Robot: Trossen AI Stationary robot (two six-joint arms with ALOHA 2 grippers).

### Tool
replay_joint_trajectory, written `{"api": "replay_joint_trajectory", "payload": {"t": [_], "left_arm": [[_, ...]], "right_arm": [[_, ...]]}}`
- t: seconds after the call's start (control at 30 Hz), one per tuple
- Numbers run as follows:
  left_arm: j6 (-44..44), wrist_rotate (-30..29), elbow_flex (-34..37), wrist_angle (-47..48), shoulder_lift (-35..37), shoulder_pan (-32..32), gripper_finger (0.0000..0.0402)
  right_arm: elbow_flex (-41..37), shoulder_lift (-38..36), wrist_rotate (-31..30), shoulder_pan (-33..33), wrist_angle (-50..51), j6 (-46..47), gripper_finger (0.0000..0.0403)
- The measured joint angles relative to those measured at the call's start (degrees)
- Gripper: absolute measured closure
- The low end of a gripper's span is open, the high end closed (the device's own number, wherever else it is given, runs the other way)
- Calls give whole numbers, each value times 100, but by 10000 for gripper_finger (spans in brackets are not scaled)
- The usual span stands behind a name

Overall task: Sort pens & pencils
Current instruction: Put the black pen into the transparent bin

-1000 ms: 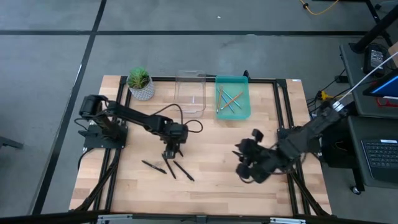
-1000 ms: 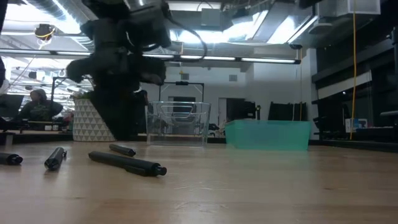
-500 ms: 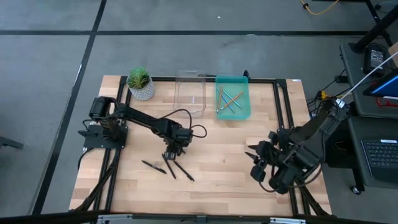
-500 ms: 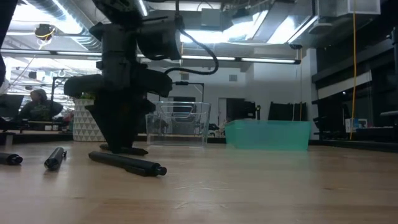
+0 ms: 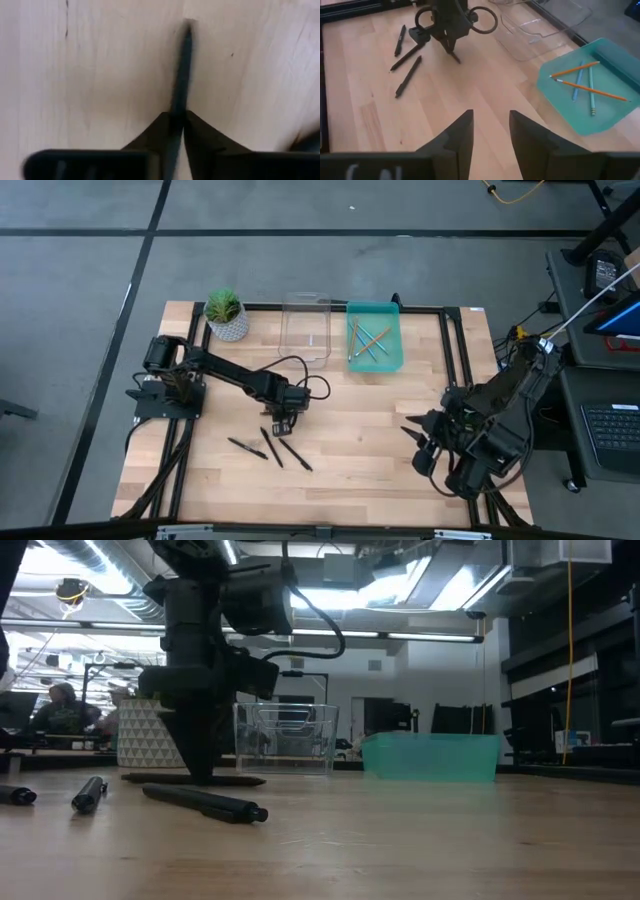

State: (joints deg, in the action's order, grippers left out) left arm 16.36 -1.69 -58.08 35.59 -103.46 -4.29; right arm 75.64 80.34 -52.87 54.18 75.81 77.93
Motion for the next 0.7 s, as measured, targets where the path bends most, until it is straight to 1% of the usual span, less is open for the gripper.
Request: {"api": "replay_joint_trajectory", "payload": {"t": [0.07, 0.1, 0.23, 0.37, 0.7], "left_arm": [[13, -30, 0, 2, 0, 4, 380], [58, -56, 1, 4, -1, -1, 384], [179, -42, 6, 0, -2, 4, 385], [524, -55, 14, -17, 125, 4, 385], [713, -156, 32, 39, 958, 66, 385]], "right_arm": [[0, 2, -8, 15, 0, -2, 276], [0, 2, -12, 15, 0, -2, 276], [0, 2, -15, 15, -2, -18, 276], [0, 2, -13, 13, -4, -22, 276], [0, 2, -11, 13, 4, -35, 276]]}}
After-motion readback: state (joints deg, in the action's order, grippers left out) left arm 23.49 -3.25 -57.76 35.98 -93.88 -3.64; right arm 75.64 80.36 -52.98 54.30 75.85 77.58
